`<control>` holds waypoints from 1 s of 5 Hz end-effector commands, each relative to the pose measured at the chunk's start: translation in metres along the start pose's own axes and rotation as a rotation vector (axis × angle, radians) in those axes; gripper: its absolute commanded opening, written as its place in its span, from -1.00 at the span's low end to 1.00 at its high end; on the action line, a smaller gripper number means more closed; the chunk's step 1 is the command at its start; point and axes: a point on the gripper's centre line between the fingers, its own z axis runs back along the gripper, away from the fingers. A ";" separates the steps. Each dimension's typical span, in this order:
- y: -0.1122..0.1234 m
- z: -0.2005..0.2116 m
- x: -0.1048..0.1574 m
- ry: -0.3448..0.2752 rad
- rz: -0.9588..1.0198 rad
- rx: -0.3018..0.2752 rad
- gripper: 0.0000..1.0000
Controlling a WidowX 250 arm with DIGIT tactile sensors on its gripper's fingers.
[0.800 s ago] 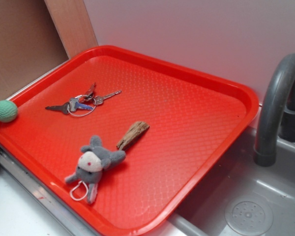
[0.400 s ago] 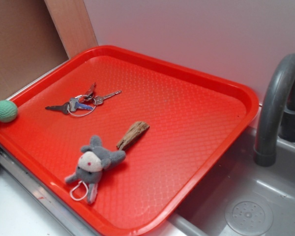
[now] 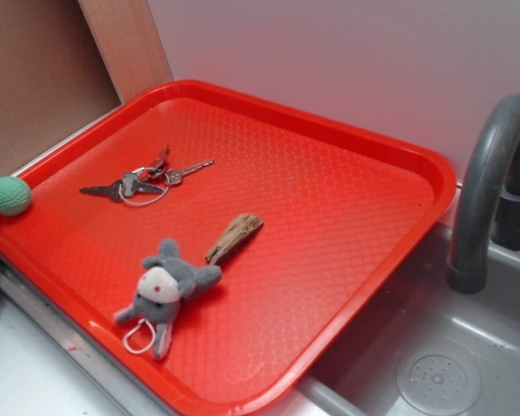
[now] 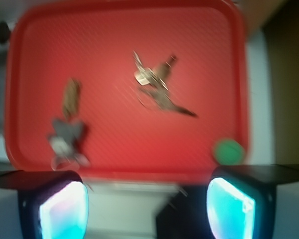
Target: Grab the wood chip.
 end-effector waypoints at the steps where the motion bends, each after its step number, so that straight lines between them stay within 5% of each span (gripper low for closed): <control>1: -0.056 -0.037 0.038 0.032 0.024 -0.145 1.00; 3: -0.096 -0.090 0.016 0.144 -0.060 -0.106 1.00; 5: -0.108 -0.139 0.038 0.234 0.072 -0.109 1.00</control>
